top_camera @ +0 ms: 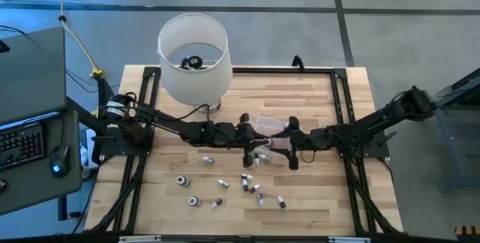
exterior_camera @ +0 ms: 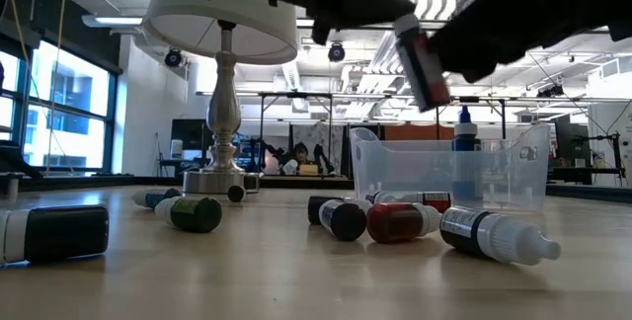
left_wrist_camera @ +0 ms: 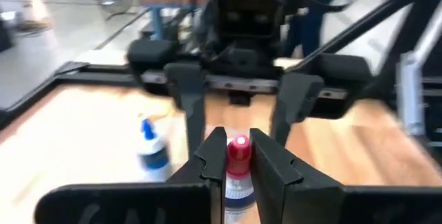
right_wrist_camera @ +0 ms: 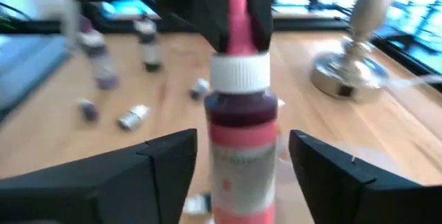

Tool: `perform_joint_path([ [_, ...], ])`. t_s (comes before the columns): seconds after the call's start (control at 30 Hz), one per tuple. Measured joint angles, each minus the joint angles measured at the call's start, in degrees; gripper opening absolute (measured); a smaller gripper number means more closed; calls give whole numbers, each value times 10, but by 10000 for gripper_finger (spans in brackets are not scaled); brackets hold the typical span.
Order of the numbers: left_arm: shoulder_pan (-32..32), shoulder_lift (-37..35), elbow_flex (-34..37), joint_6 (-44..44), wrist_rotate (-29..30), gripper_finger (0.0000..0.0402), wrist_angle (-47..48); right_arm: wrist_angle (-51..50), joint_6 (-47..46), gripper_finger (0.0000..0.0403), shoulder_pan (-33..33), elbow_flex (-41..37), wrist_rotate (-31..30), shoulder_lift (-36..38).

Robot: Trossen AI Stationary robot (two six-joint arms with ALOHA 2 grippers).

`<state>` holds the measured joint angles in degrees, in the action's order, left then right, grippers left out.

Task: Pick & Place food coloring
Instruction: Put the large pink food coloring bottle into the transparent bin

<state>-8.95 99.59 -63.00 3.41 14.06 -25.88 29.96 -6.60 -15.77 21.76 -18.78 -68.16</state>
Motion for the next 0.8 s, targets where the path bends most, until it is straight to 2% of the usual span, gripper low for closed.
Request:
perform_joint_path([
  [0.13, 8, 0, 0, 5, 26, 33, 26, -42, -9, 239, 0, 0, -79, 0],
  [0.2, 19, 0, 0, 27, 17, 32, 52, -49, -9, 240, 0, 0, -108, 0],
  [0.43, 63, 0, 0, 87, -30, 32, 138, -52, -2, 240, 0, 0, -100, 8],
  [0.6, 63, 3, 0, 88, -33, 32, 150, -53, 6, 240, 0, 0, -101, 25],
  [0.8, 58, 45, 0, 94, -34, 32, 131, -53, 6, 240, 0, 0, -93, 35],
])
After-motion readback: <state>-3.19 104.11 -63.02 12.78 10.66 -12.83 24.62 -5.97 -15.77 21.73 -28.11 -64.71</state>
